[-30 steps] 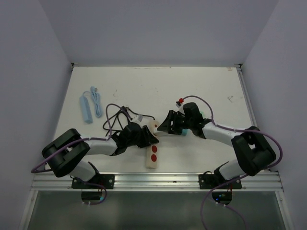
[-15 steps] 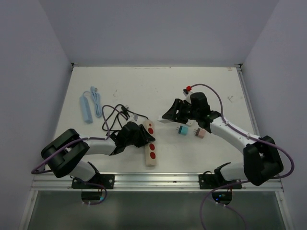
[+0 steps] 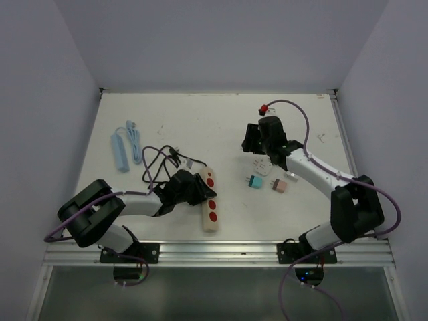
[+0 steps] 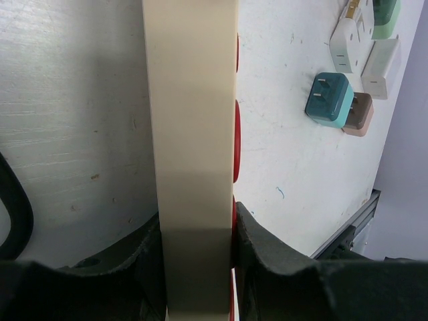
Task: Pull the plug off the socket
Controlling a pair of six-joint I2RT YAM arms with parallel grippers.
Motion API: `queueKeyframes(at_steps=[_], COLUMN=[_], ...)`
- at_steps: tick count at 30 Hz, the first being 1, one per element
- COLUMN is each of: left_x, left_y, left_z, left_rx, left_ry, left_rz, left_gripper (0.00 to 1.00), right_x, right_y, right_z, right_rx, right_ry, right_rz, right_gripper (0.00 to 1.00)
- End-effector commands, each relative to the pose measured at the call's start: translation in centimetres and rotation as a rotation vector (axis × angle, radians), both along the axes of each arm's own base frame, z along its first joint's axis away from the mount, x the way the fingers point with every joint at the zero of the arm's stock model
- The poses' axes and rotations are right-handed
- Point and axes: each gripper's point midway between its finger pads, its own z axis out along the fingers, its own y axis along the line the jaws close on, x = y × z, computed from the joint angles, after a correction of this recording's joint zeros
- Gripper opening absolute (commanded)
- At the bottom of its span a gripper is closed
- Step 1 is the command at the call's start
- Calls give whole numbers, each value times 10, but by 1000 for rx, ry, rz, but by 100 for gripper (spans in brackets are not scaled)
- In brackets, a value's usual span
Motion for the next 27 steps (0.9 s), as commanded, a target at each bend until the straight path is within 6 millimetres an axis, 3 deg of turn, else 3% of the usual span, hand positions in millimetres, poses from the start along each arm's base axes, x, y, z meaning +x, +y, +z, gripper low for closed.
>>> queueKeyframes(at_steps=[1, 7, 11, 19, 25, 27], left_x=[-43, -41, -40, -40, -40, -40], left_y=[72, 70, 67, 63, 63, 63], left_z=[-75, -73, -72, -72, -71, -71], left_rx=[336, 323, 317, 308, 303, 301], left_ry=[186, 173, 162, 160, 157, 158], left_rz=[29, 20, 6, -11, -11, -15], left_gripper=[0, 0, 0, 0, 0, 0], right_x=[41, 66, 70, 53, 32, 27], right_y=[-18, -18, -14, -4, 3, 5], right_z=[19, -9, -31, -66, -83, -86], right_rx=[-127, -210, -263, -316, -293, -287], right_ry=[-124, -95, -70, 12, 72, 83], right_rz=[-99, -126, -118, -84, -63, -62], right_gripper=[4, 9, 20, 47, 72, 75])
